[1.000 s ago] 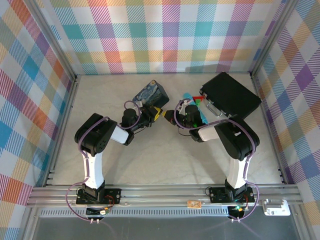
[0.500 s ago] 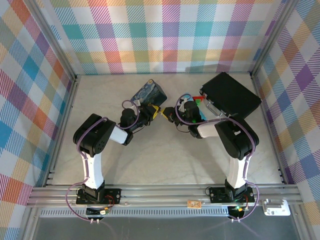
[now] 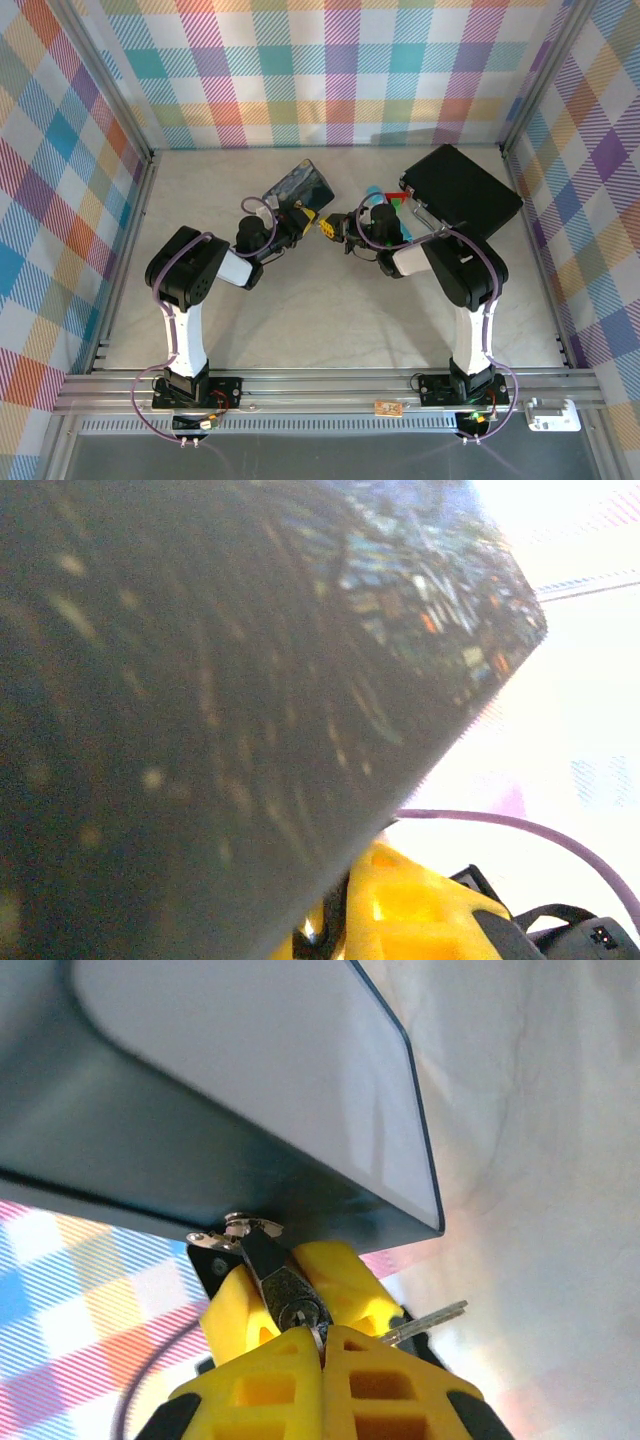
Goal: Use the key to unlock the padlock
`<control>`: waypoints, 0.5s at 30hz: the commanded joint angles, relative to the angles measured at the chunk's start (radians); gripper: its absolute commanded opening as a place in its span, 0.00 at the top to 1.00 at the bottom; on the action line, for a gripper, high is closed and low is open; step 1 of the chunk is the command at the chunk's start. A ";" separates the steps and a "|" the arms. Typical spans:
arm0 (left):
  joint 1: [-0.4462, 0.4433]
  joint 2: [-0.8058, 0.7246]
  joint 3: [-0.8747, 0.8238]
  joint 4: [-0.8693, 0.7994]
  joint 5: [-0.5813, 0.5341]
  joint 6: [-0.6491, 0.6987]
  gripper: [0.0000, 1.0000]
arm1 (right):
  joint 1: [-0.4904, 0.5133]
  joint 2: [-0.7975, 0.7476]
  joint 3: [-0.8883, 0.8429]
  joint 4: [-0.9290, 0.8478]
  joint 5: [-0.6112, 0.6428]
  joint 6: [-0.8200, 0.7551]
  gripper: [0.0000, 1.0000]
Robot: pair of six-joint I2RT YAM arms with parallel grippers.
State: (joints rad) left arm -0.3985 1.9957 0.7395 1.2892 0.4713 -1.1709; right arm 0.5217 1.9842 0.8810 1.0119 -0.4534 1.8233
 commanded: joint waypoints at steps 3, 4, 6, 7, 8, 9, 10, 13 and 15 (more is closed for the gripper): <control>-0.045 0.029 -0.020 0.065 0.150 0.162 1.00 | 0.053 -0.051 0.023 0.272 0.045 0.462 1.00; -0.045 0.027 -0.023 0.065 0.143 0.172 1.00 | 0.056 -0.062 0.020 0.284 0.074 0.477 1.00; -0.044 0.032 -0.019 0.065 0.135 0.171 1.00 | 0.057 -0.073 0.022 0.303 0.113 0.484 1.00; -0.044 0.037 -0.015 0.064 0.135 0.164 1.00 | 0.057 -0.073 0.021 0.311 0.124 0.484 1.00; -0.045 0.041 -0.008 0.064 0.136 0.160 1.00 | 0.057 -0.069 0.022 0.316 0.129 0.481 1.00; -0.044 0.044 -0.002 0.063 0.135 0.157 1.00 | 0.055 -0.061 0.028 0.318 0.126 0.468 1.00; -0.045 0.045 0.003 0.062 0.132 0.153 1.00 | 0.049 -0.052 0.035 0.313 0.109 0.441 1.00; -0.041 0.036 -0.001 0.054 0.110 0.153 1.00 | 0.029 -0.037 0.024 0.265 0.058 0.325 1.00; -0.032 0.034 -0.012 0.046 0.095 0.152 1.00 | 0.019 -0.043 -0.007 0.202 0.046 0.220 1.00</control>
State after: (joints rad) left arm -0.3965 2.0041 0.7441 1.3640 0.4522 -1.0721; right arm 0.5388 1.9835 0.8673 1.0962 -0.3752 2.0602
